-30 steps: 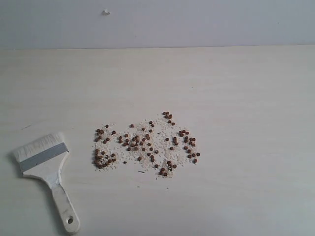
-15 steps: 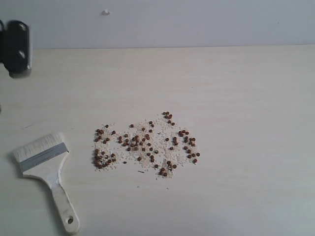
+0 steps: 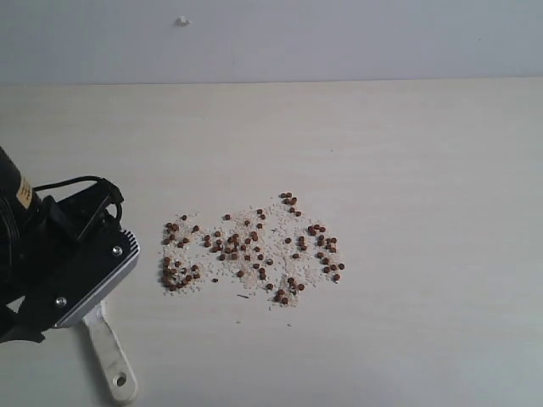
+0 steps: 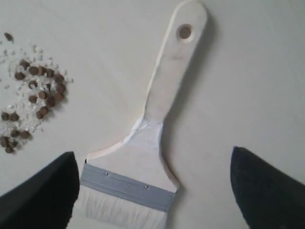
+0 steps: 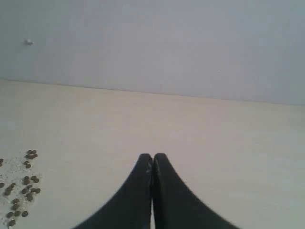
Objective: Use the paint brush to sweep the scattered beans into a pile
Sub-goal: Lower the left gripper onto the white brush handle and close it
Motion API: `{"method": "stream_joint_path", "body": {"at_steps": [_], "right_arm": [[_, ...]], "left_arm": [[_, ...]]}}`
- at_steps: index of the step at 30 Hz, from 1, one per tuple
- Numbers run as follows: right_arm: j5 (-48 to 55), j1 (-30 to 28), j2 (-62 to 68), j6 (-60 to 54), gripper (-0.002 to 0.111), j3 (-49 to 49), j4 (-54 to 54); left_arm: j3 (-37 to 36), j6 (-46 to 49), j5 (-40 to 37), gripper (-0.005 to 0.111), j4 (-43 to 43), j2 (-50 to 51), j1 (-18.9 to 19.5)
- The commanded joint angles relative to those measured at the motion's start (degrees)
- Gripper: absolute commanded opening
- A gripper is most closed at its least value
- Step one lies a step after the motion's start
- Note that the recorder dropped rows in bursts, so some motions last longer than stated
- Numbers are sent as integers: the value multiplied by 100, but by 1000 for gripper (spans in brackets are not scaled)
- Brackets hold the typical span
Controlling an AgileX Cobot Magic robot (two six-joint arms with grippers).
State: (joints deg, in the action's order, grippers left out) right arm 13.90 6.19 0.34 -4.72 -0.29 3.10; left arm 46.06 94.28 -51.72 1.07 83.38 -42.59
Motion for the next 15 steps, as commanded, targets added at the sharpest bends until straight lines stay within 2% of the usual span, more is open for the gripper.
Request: {"method": "stream_joint_path", "body": {"at_steps": [1, 11, 15], "right_arm": [[-57, -17, -34, 18, 0, 29, -23], [-57, -17, -34, 18, 0, 29, -23], [-57, -17, -34, 18, 0, 29, -23]], "left_arm": [[-226, 302, 660, 71, -45, 121, -35], [-252, 601, 752, 69, -21, 905, -25], [-252, 745, 1044, 69, -21, 1179, -25]]}}
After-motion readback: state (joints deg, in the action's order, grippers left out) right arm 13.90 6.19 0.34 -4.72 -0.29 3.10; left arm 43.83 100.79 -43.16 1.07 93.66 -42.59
